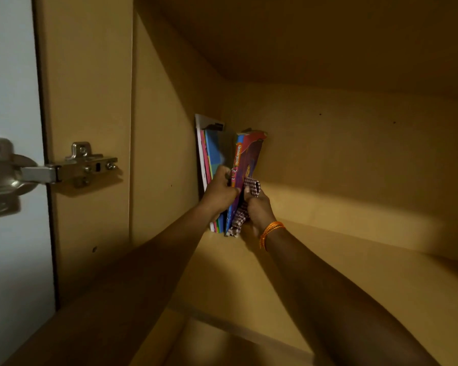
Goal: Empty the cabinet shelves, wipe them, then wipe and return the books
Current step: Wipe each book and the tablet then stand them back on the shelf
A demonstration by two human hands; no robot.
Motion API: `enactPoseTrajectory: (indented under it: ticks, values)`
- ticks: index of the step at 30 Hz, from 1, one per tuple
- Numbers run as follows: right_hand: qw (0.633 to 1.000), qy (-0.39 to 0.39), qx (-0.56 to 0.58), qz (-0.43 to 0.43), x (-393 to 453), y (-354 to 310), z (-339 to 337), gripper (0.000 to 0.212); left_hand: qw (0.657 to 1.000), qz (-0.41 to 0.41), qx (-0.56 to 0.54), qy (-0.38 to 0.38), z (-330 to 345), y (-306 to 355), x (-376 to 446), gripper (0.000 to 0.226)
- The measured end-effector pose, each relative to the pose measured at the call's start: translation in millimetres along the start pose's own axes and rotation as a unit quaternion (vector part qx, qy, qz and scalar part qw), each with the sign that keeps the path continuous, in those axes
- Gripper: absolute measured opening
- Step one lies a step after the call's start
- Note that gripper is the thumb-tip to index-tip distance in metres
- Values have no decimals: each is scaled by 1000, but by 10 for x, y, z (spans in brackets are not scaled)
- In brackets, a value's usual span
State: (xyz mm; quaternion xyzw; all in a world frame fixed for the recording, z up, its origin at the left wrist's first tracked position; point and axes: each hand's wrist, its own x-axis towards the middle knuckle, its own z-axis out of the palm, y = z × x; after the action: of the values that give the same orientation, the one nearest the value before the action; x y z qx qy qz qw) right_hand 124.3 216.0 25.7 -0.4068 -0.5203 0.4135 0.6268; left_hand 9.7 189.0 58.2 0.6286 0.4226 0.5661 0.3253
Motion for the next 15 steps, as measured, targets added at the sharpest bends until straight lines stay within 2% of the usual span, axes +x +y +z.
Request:
enactPoseTrajectory:
  ticks: [6,9,12,15]
  values:
    - [1000,-2,-6,4,183,87,98,26,998,-14,42,35,-29,-99,178,29]
    - [1000,-6,-19,17,232,134,155,25,991,14,123,54,-33,-127,204,32]
    - [998,-16,-54,20,296,221,220,25,954,61,278,97,-64,-121,196,34]
    - [996,-23,-79,22,335,263,259,27,912,67,390,107,-127,-79,133,42]
